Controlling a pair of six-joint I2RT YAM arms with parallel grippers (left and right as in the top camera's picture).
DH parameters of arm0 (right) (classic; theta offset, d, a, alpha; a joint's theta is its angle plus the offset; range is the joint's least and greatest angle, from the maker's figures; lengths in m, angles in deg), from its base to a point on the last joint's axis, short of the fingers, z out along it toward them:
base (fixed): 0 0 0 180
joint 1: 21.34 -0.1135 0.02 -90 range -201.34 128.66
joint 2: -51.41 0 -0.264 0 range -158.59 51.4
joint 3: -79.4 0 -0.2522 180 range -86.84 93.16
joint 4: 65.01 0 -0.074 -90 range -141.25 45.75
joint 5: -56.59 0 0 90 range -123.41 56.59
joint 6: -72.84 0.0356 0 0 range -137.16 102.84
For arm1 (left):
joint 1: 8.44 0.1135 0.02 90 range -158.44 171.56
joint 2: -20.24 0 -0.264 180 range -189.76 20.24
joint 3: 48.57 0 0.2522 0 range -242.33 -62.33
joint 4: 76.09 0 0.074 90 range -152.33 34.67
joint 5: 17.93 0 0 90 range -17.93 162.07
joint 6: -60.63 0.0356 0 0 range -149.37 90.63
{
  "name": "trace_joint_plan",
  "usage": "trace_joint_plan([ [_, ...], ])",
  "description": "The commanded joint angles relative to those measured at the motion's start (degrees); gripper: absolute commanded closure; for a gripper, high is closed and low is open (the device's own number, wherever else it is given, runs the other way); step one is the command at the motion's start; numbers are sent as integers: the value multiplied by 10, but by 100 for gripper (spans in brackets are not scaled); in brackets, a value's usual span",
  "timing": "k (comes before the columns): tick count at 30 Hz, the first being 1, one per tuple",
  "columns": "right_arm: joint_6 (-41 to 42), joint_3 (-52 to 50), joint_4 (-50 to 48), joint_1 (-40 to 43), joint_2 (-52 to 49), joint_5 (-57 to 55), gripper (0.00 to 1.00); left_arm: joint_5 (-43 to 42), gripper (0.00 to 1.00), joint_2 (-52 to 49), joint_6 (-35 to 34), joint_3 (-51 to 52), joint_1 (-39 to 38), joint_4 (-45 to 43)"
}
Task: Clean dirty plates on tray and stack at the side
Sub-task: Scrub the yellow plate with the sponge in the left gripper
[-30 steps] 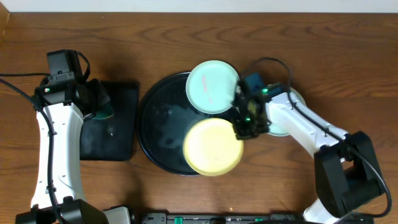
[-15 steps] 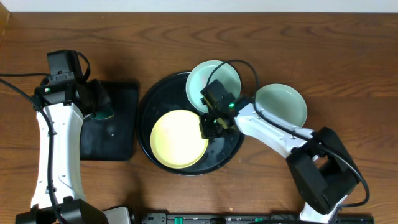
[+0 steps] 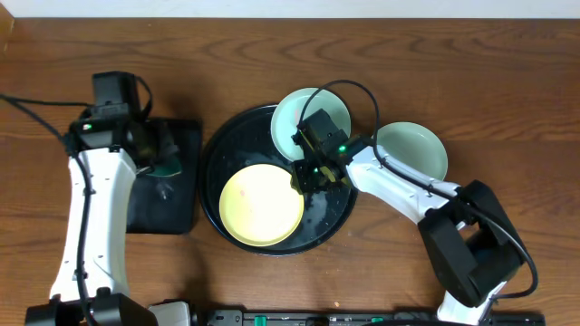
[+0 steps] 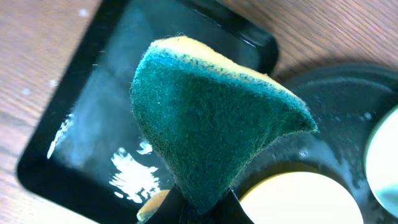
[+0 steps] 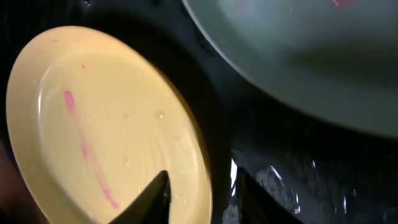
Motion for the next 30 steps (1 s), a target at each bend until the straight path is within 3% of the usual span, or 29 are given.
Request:
trace_joint_plan([
  [1, -26, 11, -11, 4, -12, 7, 78, -26, 93, 0, 5, 0, -29, 1],
  [11, -18, 11, -21, 4, -24, 6, 99, -76, 93, -16, -35, 13, -90, 4],
  [16, -2, 11, -31, 4, -34, 5, 99, -76, 93, -28, -89, 72, -140, -8],
  [30, 13, 11, -41, 4, -37, 5, 99, -69, 92, -28, -185, 220, -252, -151],
])
